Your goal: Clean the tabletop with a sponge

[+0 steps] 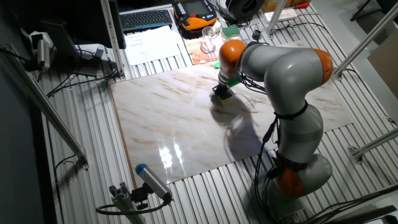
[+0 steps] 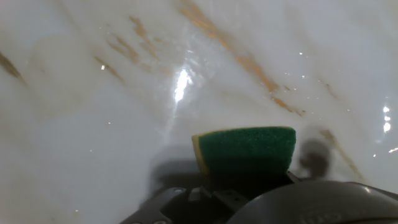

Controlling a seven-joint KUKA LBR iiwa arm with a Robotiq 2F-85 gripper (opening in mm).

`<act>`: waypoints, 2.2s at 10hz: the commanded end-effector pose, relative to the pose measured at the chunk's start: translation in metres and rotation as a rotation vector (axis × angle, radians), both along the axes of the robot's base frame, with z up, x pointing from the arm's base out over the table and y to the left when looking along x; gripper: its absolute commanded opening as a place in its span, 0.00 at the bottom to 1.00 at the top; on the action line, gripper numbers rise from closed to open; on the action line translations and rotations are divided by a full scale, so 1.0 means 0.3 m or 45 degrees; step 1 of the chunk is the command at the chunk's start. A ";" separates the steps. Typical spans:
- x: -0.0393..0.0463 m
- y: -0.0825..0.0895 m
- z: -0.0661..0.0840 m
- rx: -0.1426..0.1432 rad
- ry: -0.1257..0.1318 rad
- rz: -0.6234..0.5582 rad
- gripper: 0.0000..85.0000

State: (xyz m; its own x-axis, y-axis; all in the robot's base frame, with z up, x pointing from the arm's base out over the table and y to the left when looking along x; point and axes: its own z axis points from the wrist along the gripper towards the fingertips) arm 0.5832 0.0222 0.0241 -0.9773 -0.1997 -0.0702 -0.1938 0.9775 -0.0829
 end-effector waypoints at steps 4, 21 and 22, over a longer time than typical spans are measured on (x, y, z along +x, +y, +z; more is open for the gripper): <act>-0.001 -0.046 -0.009 -0.002 -0.018 0.001 0.00; 0.007 -0.199 0.021 -0.021 0.053 -0.090 0.00; 0.001 -0.210 0.016 -0.020 0.065 -0.102 0.00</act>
State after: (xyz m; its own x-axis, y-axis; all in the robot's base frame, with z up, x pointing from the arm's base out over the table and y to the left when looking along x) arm 0.5836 -0.0410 0.0288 -0.9927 -0.1196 -0.0170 -0.1176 0.9891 -0.0889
